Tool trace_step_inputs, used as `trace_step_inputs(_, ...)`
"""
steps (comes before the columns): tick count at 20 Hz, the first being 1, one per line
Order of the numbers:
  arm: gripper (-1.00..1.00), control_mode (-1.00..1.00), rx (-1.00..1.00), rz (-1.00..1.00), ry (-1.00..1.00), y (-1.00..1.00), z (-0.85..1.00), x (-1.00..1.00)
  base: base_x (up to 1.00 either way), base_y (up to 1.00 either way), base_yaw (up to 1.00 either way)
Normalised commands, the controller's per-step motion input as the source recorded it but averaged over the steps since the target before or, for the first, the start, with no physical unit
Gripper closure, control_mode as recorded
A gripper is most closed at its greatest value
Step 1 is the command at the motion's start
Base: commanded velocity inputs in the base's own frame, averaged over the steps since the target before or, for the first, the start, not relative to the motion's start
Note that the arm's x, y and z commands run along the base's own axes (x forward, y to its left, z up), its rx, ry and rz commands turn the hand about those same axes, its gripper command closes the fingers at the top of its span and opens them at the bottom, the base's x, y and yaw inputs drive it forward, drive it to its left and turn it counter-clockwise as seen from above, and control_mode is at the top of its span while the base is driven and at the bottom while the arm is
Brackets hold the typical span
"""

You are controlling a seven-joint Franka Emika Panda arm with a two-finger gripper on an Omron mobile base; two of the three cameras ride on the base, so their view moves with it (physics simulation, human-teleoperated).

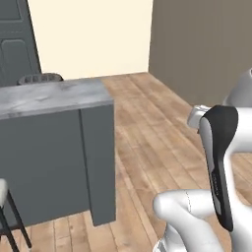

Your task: Place the cold items (cucumber and broccoli) from the fridge in one tupperware on the dining counter. Place the warm items (kebab skewer and hot dog) in the stove area in another tupperware.

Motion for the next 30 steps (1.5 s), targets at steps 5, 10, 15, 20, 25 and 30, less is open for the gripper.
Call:
trace_step_inputs(5,-1.00,1.00,0.00,0.00,0.00,0.00,0.00,0.00,0.99,-0.79,0.53)
trace_step_inputs(10,-1.00,1.00,0.00,0.00,0.00,0.00,0.00,0.00,0.89,-0.81,0.62)
trace_step_inputs(15,-1.00,1.00,0.00,0.00,0.00,0.00,0.00,0.00,0.80,-0.83,0.60)
trace_step_inputs(20,-1.00,1.00,0.00,0.00,0.00,0.00,0.00,0.00,0.54,-0.99,0.43)
trace_step_inputs(25,-1.00,1.00,0.00,0.00,0.00,0.00,0.00,0.00,0.52,-0.97,0.47)
trace_step_inputs(30,-1.00,1.00,0.00,0.00,0.00,0.00,0.00,0.00,0.50,-0.96,0.49)
